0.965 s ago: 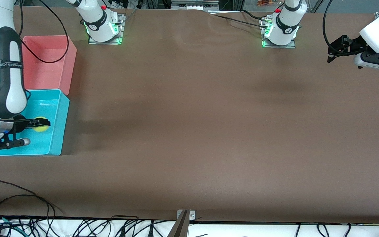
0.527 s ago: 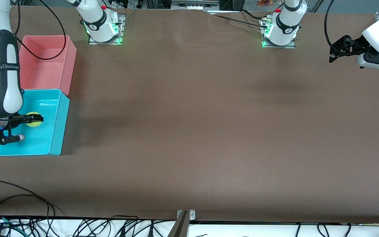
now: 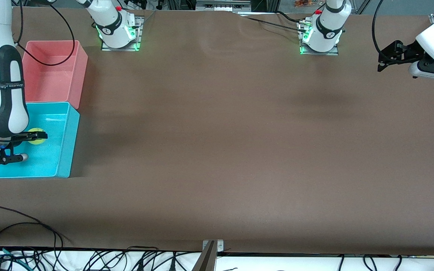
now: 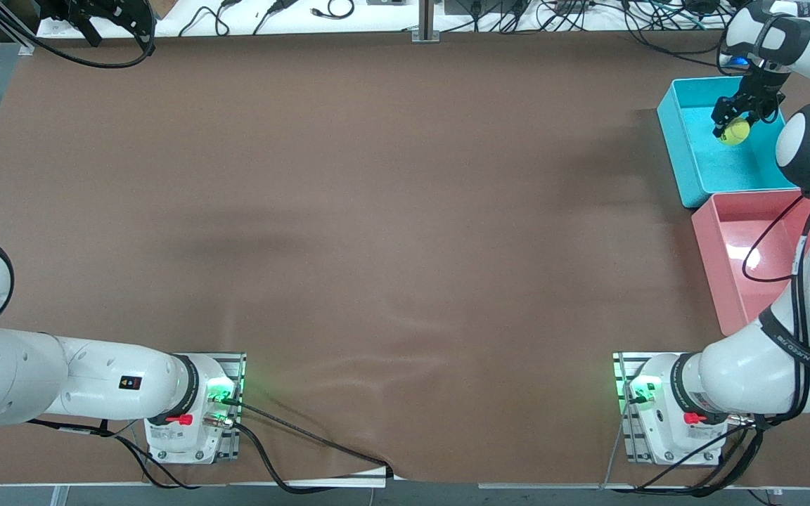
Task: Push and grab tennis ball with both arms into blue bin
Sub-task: 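Lower the held ball into the blue bin with the right gripper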
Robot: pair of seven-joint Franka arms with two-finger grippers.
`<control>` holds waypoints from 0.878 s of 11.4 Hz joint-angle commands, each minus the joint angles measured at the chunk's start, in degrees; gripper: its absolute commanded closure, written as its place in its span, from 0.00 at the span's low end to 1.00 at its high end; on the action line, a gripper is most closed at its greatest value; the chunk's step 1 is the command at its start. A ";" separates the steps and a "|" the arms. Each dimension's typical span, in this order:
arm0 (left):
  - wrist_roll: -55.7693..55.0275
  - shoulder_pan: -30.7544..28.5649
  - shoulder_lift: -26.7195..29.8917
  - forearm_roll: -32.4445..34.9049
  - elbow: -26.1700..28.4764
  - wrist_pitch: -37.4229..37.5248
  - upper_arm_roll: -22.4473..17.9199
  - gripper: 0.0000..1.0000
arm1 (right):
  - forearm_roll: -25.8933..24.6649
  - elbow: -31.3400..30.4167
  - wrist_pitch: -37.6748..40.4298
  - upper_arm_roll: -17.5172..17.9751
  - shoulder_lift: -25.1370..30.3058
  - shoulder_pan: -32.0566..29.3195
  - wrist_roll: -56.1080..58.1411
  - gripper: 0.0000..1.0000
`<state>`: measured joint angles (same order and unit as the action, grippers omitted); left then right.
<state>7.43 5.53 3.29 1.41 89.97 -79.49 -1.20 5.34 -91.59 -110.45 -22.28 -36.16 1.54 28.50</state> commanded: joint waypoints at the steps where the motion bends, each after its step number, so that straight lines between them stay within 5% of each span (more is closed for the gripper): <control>1: -0.40 -0.17 -0.74 -0.89 -1.81 1.97 -0.03 0.00 | -1.30 -2.62 -3.09 0.13 0.30 -0.83 1.29 1.00; 10: -0.31 -0.17 -0.74 -0.80 -1.81 1.97 0.05 0.00 | -1.30 -4.47 -6.00 0.13 -1.19 -3.47 5.07 1.00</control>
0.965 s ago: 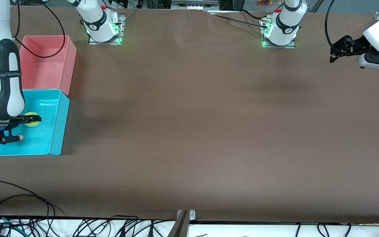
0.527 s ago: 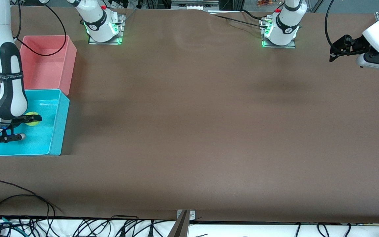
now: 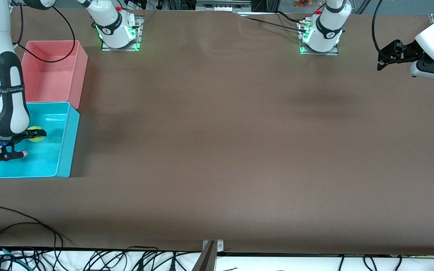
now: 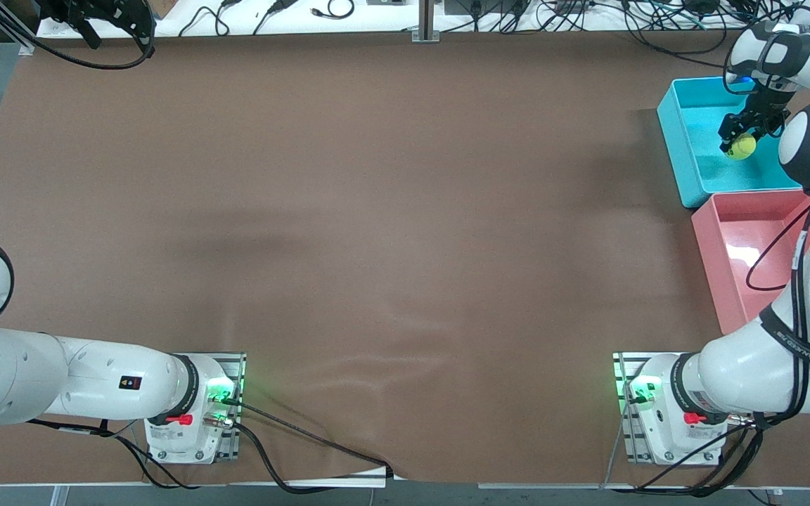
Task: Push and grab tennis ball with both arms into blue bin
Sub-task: 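Lower the held ball into the blue bin with the right gripper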
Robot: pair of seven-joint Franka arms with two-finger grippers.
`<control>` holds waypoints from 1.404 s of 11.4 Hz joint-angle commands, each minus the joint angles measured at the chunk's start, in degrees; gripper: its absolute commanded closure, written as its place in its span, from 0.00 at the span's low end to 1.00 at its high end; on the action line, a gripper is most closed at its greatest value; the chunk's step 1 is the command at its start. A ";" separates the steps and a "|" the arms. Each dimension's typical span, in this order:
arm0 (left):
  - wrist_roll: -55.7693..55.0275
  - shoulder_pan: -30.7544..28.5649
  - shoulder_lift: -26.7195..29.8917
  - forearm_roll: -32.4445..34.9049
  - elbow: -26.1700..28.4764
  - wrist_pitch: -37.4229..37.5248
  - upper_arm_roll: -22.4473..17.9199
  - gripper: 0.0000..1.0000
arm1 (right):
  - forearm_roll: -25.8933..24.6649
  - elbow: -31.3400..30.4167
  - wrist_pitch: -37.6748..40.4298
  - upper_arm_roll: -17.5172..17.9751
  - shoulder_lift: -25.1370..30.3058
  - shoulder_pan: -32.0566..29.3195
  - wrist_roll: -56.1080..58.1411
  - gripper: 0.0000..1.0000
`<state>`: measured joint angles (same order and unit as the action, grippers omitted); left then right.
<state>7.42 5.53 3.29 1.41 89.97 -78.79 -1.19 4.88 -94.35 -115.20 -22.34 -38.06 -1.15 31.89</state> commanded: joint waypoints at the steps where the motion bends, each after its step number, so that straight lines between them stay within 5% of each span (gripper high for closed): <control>1: -0.30 -0.17 -0.74 -0.80 -1.81 1.27 0.05 0.00 | -0.84 -2.15 -1.25 0.19 0.79 -1.04 2.04 1.00; 11: -0.39 -0.17 -0.74 -0.80 -1.81 1.27 0.14 0.00 | -0.84 -3.38 -1.61 0.19 0.00 -2.54 3.80 1.00; 12: -0.39 -0.17 -0.74 -0.80 -1.81 1.27 0.14 0.00 | -0.84 -3.38 -1.61 0.19 0.00 -2.54 3.71 0.86; 15: -0.39 -0.17 -0.74 -0.80 -1.81 1.27 0.14 0.00 | -0.84 -3.30 -1.52 0.10 0.00 -2.45 3.71 0.14; 16: -0.39 -0.17 -0.74 -0.80 -1.81 1.27 0.14 0.00 | -0.84 -3.38 -1.34 0.10 0.00 -2.45 3.62 0.13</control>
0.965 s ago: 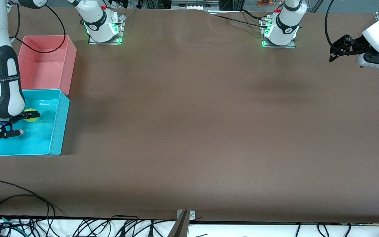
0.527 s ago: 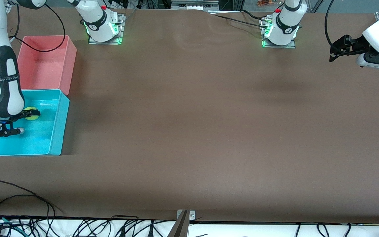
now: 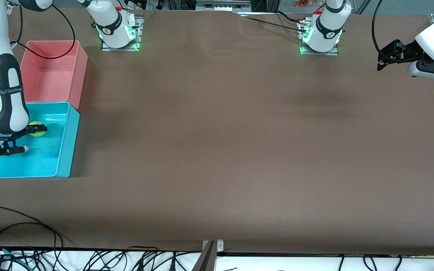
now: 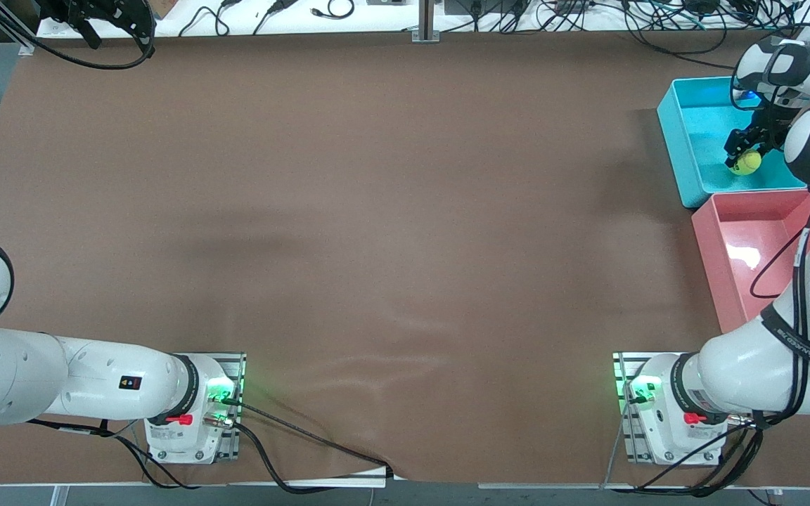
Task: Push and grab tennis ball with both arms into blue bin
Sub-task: 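Lower the held ball into the blue bin with the right gripper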
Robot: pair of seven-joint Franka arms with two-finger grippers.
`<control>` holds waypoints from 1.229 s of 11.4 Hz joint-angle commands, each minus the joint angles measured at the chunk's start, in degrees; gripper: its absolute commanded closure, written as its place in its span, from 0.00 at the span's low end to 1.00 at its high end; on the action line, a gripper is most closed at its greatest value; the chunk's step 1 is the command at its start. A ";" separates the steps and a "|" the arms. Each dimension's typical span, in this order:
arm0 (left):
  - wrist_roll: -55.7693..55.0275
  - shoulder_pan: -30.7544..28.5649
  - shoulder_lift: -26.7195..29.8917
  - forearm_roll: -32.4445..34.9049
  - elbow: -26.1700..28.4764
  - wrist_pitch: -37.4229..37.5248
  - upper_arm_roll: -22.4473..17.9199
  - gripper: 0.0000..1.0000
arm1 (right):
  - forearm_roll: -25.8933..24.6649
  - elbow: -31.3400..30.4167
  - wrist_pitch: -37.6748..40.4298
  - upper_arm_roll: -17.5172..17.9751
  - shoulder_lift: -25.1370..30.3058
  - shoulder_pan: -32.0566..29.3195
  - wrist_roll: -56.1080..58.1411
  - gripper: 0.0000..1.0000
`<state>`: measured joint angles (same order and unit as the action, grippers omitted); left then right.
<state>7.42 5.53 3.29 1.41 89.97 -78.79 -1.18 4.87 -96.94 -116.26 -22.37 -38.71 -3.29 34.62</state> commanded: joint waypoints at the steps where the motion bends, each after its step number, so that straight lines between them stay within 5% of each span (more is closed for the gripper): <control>1: -0.39 -0.17 -0.74 -0.80 -1.81 1.27 0.12 0.00 | -0.83 -0.80 -0.20 0.22 0.66 -0.31 0.89 0.09; 2: -0.39 -0.17 -0.74 -0.80 -1.81 1.27 0.12 0.00 | -0.83 -0.71 -0.11 0.14 0.74 -0.31 0.98 0.00; 14: -0.30 -0.25 -0.74 -0.80 -1.81 1.27 0.03 0.00 | -0.91 0.61 3.14 0.05 5.74 0.04 0.80 0.00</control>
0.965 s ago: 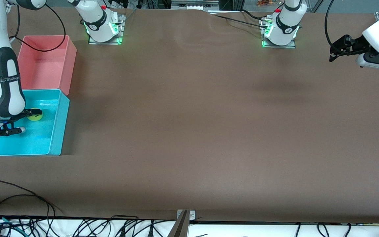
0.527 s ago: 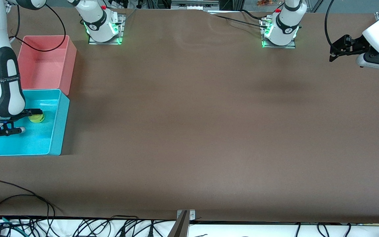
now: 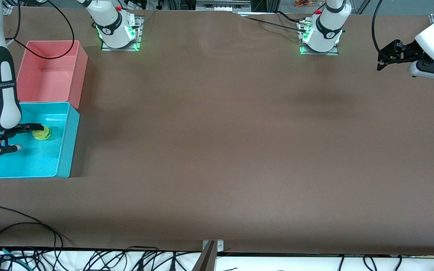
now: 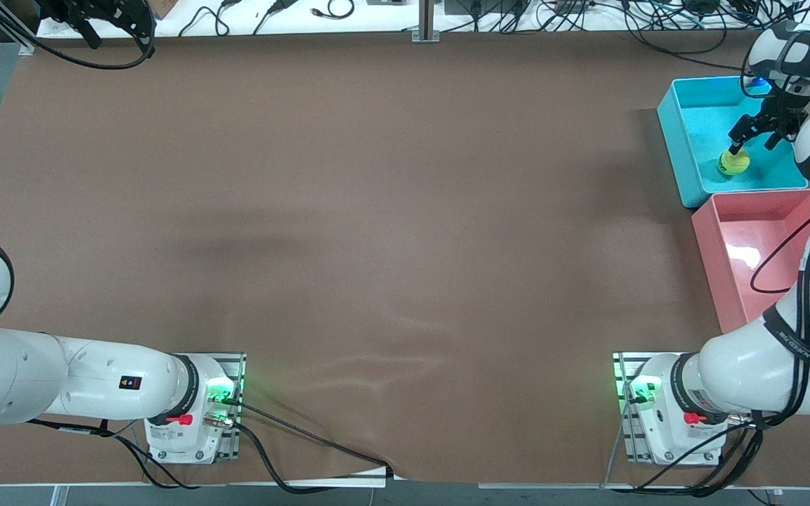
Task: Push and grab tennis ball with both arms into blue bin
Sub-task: 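Open the right gripper to release the ball in the bin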
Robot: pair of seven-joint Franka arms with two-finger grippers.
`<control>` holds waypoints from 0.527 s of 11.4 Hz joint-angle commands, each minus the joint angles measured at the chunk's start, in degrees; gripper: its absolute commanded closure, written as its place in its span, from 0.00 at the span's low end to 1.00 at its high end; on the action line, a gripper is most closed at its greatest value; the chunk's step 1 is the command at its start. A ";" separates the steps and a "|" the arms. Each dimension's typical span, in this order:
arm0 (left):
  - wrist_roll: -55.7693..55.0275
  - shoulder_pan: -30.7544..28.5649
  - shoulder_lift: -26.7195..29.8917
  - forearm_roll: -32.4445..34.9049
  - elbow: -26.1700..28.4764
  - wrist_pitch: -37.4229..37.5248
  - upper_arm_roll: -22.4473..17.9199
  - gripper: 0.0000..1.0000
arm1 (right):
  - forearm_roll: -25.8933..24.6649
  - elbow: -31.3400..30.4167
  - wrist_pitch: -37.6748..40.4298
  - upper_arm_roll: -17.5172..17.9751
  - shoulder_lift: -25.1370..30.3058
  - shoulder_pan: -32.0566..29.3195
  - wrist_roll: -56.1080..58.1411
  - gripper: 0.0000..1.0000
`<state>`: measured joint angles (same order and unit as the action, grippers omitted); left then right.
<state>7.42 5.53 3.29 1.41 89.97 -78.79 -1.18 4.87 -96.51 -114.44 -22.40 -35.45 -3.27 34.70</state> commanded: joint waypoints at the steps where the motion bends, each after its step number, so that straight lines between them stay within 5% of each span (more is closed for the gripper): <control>1: -0.39 -0.17 -0.74 -0.80 -1.81 1.27 0.03 0.00 | -0.83 1.75 3.50 0.08 2.67 0.10 0.72 0.00; 6: -0.39 -0.17 -0.74 -0.80 -1.81 1.27 0.03 0.00 | -0.12 13.34 12.02 0.69 3.02 1.15 0.55 0.00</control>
<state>7.42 5.53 3.29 1.41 89.96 -78.79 -1.18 4.85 -89.11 -107.80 -22.18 -33.01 -2.82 34.70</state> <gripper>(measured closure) 0.000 0.000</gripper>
